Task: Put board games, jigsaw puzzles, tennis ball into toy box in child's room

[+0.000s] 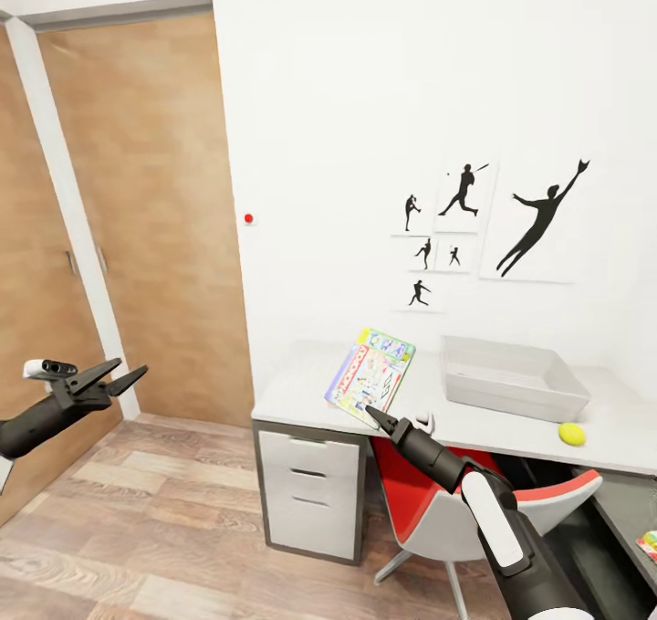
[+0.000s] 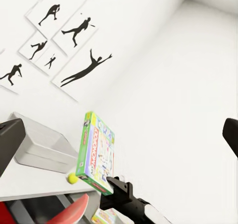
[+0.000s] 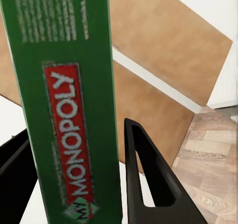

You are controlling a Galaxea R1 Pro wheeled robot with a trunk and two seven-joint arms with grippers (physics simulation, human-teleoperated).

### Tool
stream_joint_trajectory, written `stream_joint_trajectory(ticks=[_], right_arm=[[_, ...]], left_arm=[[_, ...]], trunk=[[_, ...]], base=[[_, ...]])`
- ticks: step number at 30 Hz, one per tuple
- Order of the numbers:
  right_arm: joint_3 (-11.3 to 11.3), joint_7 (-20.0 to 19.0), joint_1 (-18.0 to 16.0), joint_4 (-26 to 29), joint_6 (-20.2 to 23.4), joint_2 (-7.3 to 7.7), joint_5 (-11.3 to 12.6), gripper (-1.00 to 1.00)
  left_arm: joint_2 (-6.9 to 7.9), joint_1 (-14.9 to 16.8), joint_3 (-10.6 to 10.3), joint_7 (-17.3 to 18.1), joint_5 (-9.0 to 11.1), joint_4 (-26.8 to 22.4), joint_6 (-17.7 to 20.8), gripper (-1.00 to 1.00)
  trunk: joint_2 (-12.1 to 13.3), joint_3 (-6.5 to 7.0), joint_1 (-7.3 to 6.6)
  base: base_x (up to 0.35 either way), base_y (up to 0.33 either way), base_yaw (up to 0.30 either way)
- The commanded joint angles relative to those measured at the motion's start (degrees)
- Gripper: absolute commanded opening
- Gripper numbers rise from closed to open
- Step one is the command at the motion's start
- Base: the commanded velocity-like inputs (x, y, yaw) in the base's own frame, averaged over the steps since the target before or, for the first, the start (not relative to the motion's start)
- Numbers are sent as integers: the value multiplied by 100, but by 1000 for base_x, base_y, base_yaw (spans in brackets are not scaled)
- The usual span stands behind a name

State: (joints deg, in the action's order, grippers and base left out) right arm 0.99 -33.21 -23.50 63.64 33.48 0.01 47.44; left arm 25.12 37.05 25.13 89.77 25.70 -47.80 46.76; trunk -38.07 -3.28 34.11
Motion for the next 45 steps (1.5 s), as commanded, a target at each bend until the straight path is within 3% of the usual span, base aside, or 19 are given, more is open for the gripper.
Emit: stream_joint_trajectory(ticks=[1,17,45], right_arm=[[7,-1,-6,-1,33,-1,37,-100],[5,-1,-6,-1,27,-1,38,-100],[7,-1,-6,-1,27,-1,37,-100]], left_arm=[[1,4,1,23,-4,-1,61,100],[1,4,5,23,-4,-1,61,100],[1,4,8,23,-4,-1,61,100]], trunk=[[-9,-10,2],[-9,-8,2],[-9,78,2]], base=[[0,0,-87],[5,0,-24],[181,14,-267]])
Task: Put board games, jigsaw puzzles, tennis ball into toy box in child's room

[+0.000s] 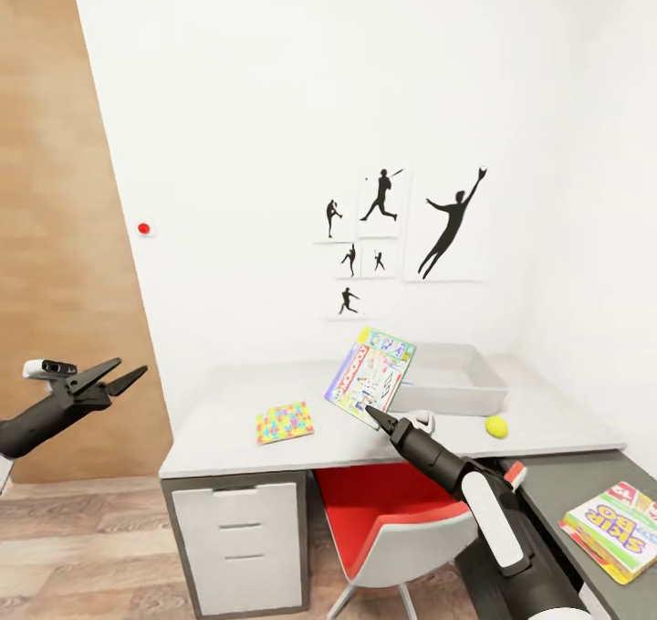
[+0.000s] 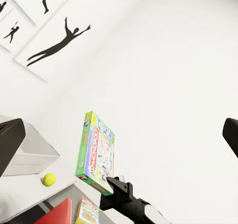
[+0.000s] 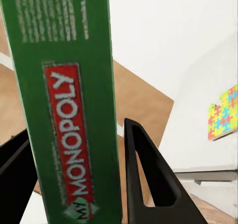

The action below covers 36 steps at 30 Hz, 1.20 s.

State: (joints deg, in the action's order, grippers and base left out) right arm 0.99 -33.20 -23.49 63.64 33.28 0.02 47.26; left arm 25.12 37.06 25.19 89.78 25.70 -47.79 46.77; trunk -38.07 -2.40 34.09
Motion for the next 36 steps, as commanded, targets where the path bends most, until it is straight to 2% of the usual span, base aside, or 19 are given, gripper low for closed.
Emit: stream_joint_trajectory(ticks=[1,10,26,36], right_arm=[[7,-2,-7,-1,47,-2,56,-100],[7,-8,-7,-1,47,-2,56,-100],[7,-2,-7,-1,55,-2,56,-100],[7,-2,-7,-1,56,-2,56,-100]], left_arm=[[2,3,2,22,-3,-2,61,100],[2,3,3,22,-3,-2,61,100],[2,3,3,22,-3,-2,61,100],[2,3,3,22,-3,-2,61,100]], trunk=[[-9,-7,4],[-9,21,4],[-9,22,4],[-9,22,4]], base=[[155,0,-277],[136,0,-239],[153,42,-17],[108,71,-247]])
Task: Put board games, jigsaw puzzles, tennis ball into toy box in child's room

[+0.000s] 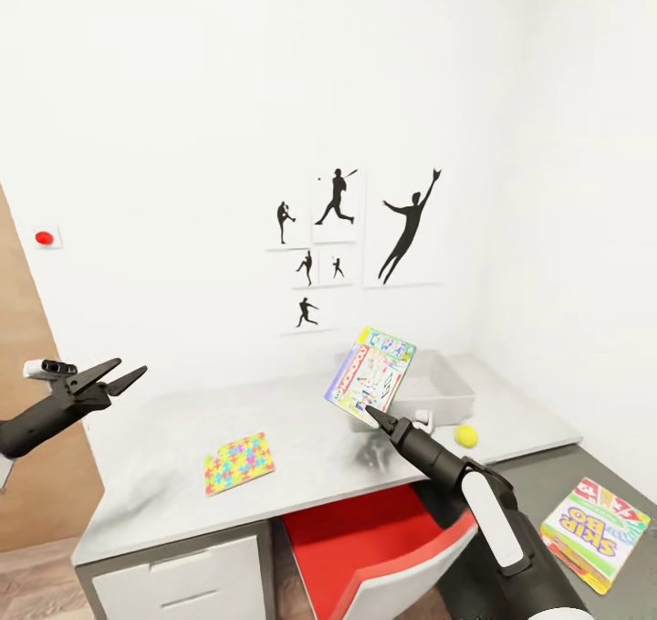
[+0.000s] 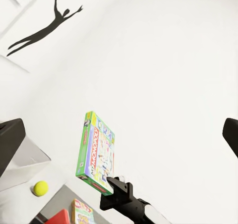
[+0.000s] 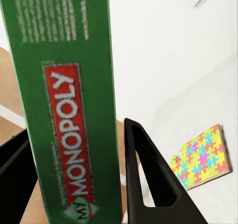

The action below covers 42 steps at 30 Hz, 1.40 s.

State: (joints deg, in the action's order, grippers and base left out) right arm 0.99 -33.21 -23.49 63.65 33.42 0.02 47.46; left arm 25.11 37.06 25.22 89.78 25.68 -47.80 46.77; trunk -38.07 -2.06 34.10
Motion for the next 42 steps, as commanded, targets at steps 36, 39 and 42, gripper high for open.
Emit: stream_joint_trajectory(ticks=[36,39,42], right_arm=[[6,-2,-7,-1,42,-2,35,-100],[6,-2,-7,-1,42,-2,35,-100],[6,-2,-7,-1,39,-2,35,-100]], left_arm=[[2,3,1,22,0,-1,61,100],[2,3,1,22,-1,-1,61,100],[2,3,1,22,0,-1,62,100]], trunk=[[-9,-11,3],[-9,-11,3],[-9,-11,3]], base=[[121,-14,-186],[86,0,0],[77,0,0]])
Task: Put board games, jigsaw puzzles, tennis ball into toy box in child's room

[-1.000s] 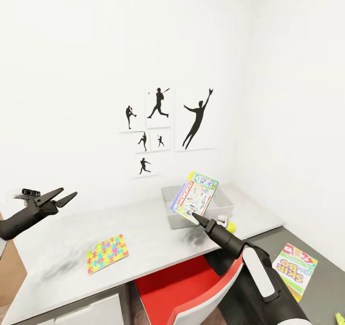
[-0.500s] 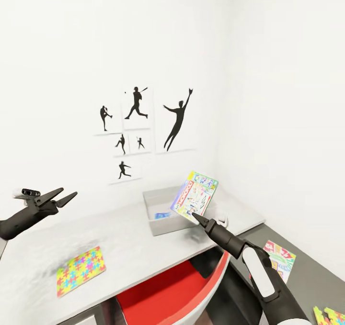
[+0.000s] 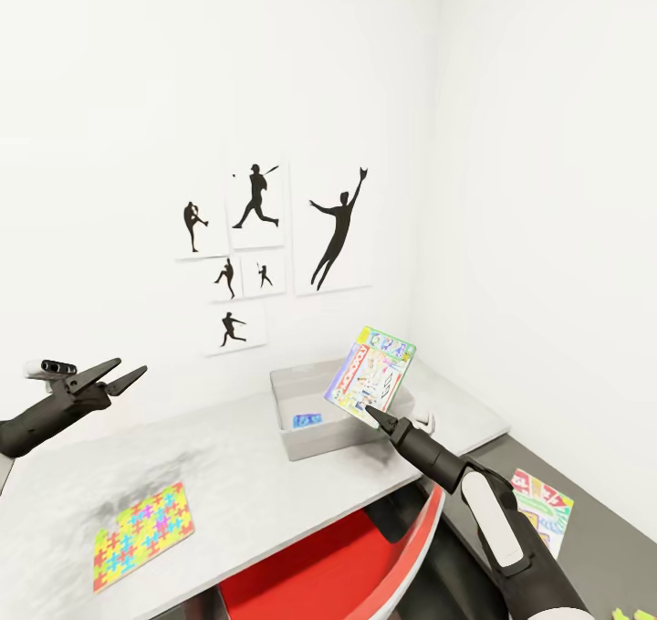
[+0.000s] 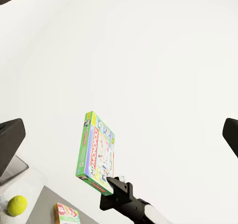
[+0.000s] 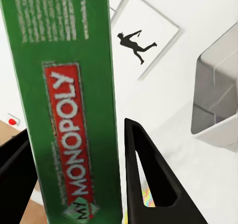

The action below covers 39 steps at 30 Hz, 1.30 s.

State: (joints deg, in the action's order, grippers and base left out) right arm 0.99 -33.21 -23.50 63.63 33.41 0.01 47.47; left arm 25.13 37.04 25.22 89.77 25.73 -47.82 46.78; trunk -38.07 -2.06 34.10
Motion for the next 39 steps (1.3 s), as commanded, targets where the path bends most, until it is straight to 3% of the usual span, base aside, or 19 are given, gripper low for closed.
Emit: stream_joint_trajectory(ticks=[1,15,39], right_arm=[[7,-1,-5,0,41,-1,34,-100],[7,-1,-5,0,38,-1,34,-100],[7,-2,-5,0,37,-1,34,-100]], left_arm=[[1,5,0,23,-5,0,60,100],[1,5,0,23,-5,0,59,100],[1,5,0,23,2,0,60,100]], trunk=[[-9,-11,3],[-9,-11,3],[-9,-11,3]], base=[[156,0,0],[199,-62,40],[74,-5,52]])
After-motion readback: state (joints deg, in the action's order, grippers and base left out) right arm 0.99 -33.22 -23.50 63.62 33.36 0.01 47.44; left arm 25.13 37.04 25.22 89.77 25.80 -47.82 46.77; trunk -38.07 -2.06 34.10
